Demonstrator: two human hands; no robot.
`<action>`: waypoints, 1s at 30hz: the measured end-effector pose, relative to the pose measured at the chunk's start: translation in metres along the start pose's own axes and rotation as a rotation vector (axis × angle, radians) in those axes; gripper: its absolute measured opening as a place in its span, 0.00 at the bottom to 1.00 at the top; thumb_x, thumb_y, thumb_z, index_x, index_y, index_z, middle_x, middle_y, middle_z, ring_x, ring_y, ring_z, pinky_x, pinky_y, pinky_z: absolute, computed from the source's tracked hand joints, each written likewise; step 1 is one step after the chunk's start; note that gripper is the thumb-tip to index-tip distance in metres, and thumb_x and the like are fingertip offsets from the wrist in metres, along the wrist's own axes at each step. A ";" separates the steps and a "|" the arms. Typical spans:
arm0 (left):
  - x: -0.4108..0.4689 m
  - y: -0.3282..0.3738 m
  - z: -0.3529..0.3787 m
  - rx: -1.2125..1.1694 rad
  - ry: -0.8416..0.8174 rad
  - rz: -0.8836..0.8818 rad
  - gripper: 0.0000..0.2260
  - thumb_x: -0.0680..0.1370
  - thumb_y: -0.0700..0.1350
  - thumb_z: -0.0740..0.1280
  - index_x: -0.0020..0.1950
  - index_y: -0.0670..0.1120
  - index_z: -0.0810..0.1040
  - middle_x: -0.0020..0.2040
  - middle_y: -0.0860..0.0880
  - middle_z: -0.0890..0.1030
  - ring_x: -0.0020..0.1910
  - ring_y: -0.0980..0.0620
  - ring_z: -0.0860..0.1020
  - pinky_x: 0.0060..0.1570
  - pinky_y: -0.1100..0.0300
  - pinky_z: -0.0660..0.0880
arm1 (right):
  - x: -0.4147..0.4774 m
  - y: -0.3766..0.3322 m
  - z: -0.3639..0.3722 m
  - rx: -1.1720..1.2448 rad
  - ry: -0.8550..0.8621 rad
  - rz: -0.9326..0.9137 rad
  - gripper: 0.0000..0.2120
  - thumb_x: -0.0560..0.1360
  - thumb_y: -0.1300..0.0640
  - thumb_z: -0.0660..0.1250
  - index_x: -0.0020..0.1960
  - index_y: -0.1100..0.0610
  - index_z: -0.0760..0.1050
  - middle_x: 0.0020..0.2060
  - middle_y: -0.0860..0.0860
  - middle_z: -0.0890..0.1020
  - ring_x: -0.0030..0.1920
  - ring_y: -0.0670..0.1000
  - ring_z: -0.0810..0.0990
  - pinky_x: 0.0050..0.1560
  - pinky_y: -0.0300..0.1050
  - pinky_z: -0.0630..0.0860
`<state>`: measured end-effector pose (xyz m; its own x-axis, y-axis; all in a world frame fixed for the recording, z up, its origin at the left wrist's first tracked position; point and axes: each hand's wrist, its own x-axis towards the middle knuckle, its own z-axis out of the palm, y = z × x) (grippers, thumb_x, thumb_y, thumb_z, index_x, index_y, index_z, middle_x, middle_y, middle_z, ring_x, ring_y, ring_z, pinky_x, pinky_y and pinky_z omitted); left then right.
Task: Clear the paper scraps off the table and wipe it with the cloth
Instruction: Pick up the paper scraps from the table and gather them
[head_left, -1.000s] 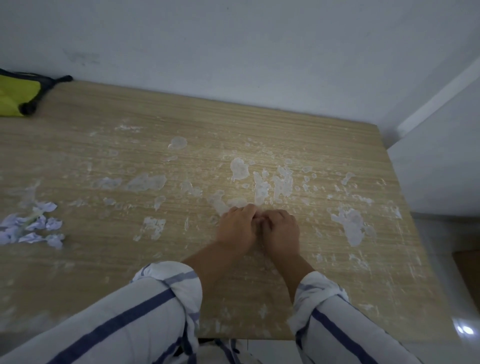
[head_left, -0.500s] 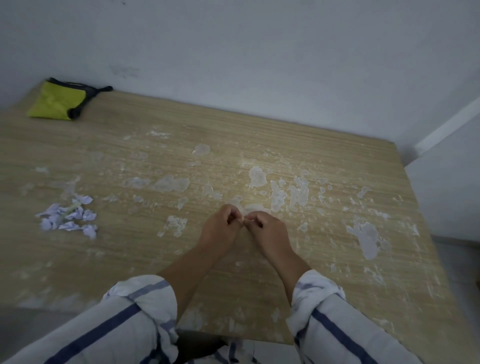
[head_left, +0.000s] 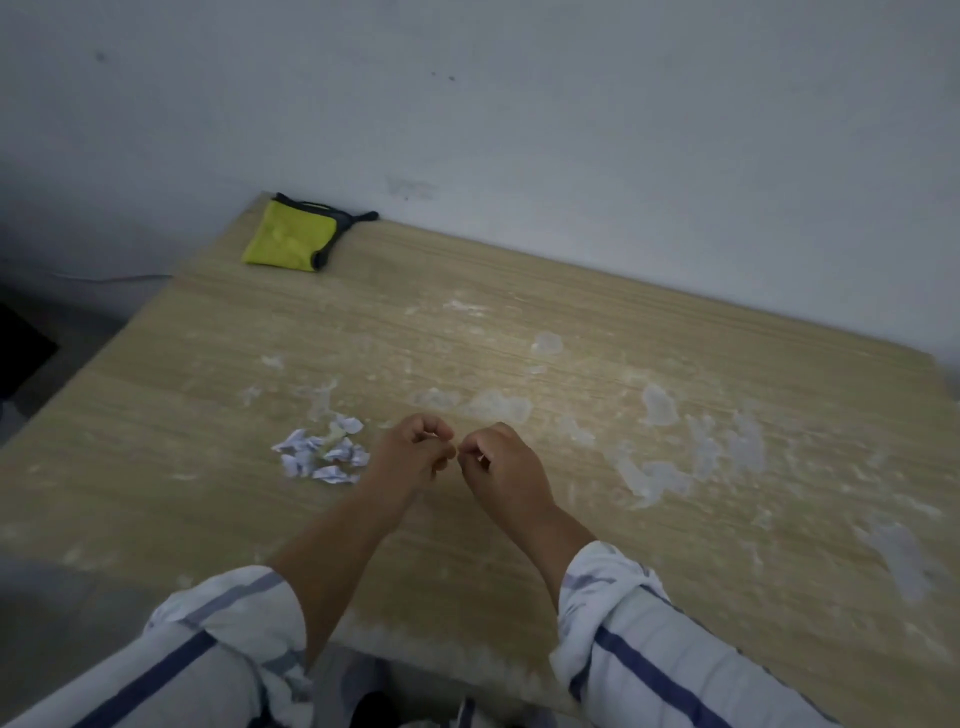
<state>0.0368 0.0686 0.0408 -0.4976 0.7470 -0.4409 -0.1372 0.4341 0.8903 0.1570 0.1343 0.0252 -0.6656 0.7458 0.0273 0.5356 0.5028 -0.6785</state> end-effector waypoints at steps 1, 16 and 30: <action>0.002 0.000 -0.017 -0.009 -0.010 -0.011 0.09 0.73 0.32 0.64 0.39 0.45 0.75 0.34 0.45 0.76 0.32 0.51 0.73 0.35 0.58 0.69 | 0.005 -0.012 0.010 0.001 -0.001 -0.012 0.04 0.74 0.60 0.64 0.45 0.58 0.77 0.42 0.53 0.75 0.41 0.52 0.75 0.39 0.44 0.69; 0.022 -0.008 -0.122 0.731 -0.003 0.102 0.03 0.73 0.43 0.66 0.44 0.47 0.73 0.41 0.51 0.75 0.42 0.50 0.74 0.37 0.60 0.66 | 0.040 -0.075 0.090 -0.282 -0.178 -0.137 0.09 0.69 0.60 0.60 0.39 0.56 0.80 0.37 0.56 0.77 0.37 0.60 0.75 0.35 0.48 0.68; 0.030 -0.005 -0.122 1.030 0.018 0.202 0.06 0.77 0.42 0.62 0.52 0.43 0.72 0.48 0.44 0.79 0.47 0.44 0.77 0.42 0.54 0.72 | 0.048 -0.089 0.096 -0.430 -0.180 -0.077 0.09 0.75 0.55 0.63 0.51 0.53 0.80 0.47 0.56 0.77 0.51 0.60 0.74 0.54 0.53 0.66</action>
<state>-0.0819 0.0271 0.0373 -0.4442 0.8492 -0.2857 0.7406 0.5275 0.4163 0.0272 0.0835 0.0162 -0.7712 0.6305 -0.0875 0.6222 0.7178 -0.3124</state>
